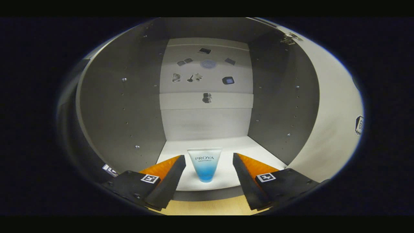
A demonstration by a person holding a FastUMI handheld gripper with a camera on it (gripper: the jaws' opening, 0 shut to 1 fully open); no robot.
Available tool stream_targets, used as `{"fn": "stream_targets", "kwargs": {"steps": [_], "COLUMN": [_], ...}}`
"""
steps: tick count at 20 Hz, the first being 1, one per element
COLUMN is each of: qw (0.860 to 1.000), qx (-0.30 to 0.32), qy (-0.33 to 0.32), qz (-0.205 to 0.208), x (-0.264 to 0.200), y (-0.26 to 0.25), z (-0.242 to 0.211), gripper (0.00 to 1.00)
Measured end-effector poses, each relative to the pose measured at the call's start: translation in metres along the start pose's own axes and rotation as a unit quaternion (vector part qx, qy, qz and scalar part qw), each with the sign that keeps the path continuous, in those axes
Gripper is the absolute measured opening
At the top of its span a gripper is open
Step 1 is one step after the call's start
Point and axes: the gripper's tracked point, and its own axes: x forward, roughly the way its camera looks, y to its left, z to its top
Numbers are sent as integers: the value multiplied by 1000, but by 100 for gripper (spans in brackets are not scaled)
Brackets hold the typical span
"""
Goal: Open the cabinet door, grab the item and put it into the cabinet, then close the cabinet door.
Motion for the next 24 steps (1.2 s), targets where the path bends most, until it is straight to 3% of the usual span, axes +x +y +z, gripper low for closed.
{"fn": "stream_targets", "kwargs": {"steps": [2,8,15,24], "qw": [1000,998,997,992], "qx": [6,2,6,10], "qy": [-19,-57,-75,-96], "qz": [1,7,-5,-77], "x": [-23,-105,-197,-295], "y": [-2,-4,-20,-97], "z": [9,5,-30,-64], "gripper": [100,99,99,99]}}
